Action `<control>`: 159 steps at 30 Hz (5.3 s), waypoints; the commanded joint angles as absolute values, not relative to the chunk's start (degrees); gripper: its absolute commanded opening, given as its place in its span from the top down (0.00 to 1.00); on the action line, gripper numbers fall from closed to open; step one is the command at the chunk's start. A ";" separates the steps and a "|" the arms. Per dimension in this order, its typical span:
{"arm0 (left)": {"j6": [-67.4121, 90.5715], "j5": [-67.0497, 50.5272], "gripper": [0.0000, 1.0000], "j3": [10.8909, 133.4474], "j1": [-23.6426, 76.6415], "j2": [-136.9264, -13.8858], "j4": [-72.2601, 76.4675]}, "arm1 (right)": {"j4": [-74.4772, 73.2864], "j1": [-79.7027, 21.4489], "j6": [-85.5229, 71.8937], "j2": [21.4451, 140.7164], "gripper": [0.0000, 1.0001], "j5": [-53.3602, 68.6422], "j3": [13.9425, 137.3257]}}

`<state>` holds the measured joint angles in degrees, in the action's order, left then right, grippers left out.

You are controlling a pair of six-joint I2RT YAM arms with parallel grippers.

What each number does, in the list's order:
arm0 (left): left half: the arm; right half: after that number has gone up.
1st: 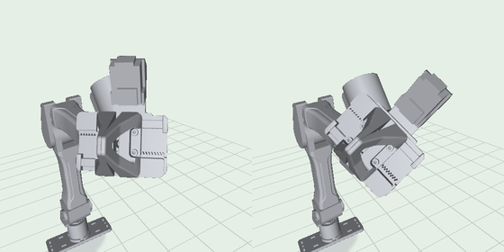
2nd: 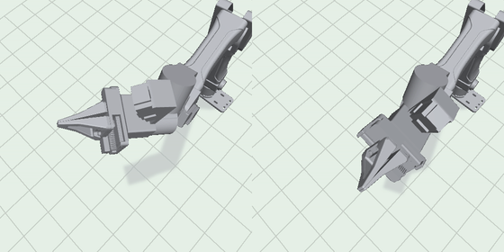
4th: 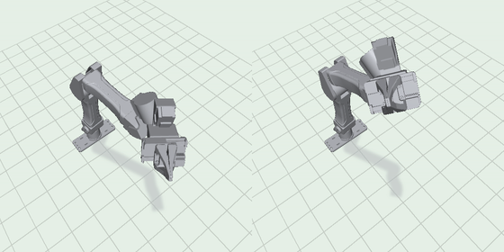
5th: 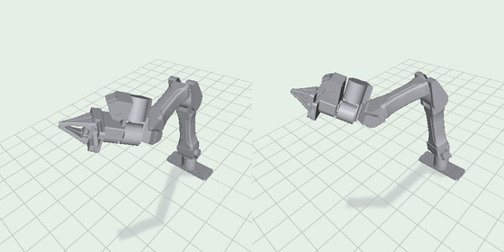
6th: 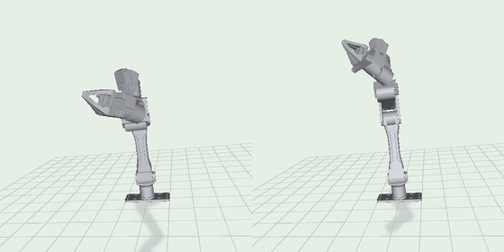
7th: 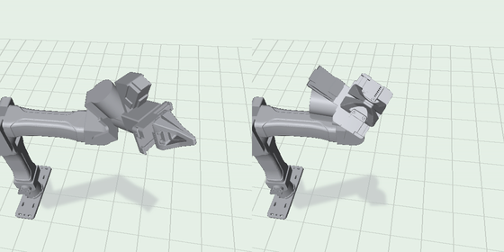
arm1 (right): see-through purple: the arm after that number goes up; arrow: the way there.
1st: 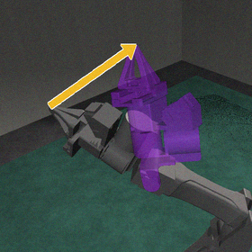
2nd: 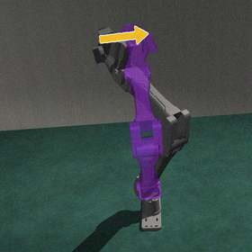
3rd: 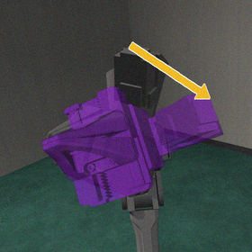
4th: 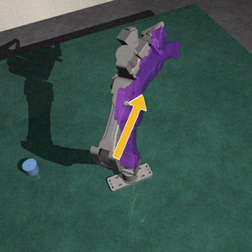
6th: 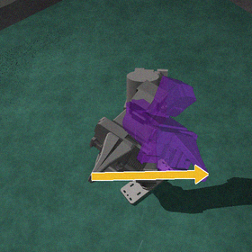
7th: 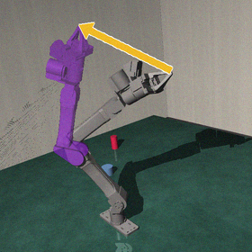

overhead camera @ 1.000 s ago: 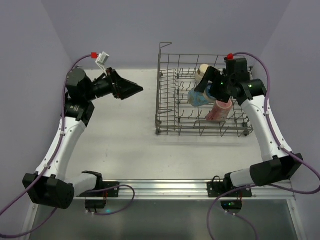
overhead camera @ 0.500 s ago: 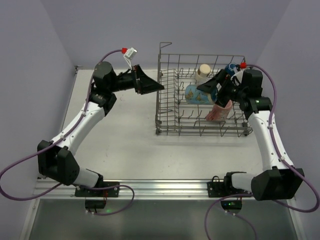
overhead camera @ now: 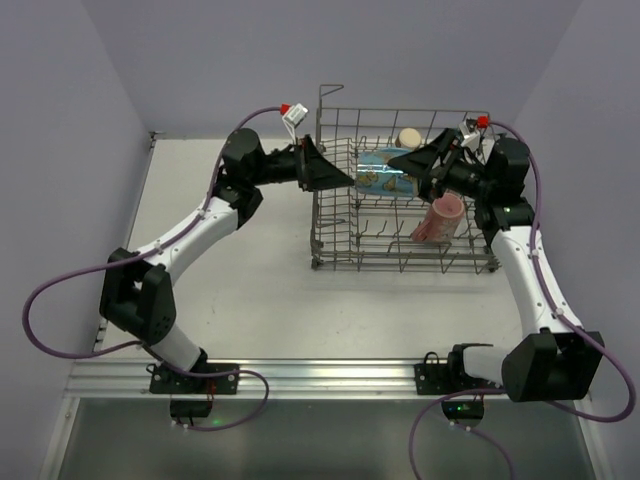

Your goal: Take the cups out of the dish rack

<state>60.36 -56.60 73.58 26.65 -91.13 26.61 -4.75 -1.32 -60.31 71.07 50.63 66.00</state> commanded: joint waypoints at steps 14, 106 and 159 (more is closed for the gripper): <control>73.20 -55.11 0.33 81.12 33.48 -98.96 45.60 | 16.95 -1.23 -71.10 70.93 1.00 59.41 63.37; 15.03 3.34 1.00 120.83 -5.97 -126.03 -53.26 | -48.87 -5.27 -21.45 80.06 0.01 -4.22 85.78; 25.93 -15.99 0.11 99.58 -6.51 -91.32 -33.66 | -50.54 -9.93 -24.08 126.03 0.01 -12.13 125.59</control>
<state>24.95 -12.82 100.38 -6.96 -94.00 -36.56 -51.42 -9.91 -23.62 124.46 -10.31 122.04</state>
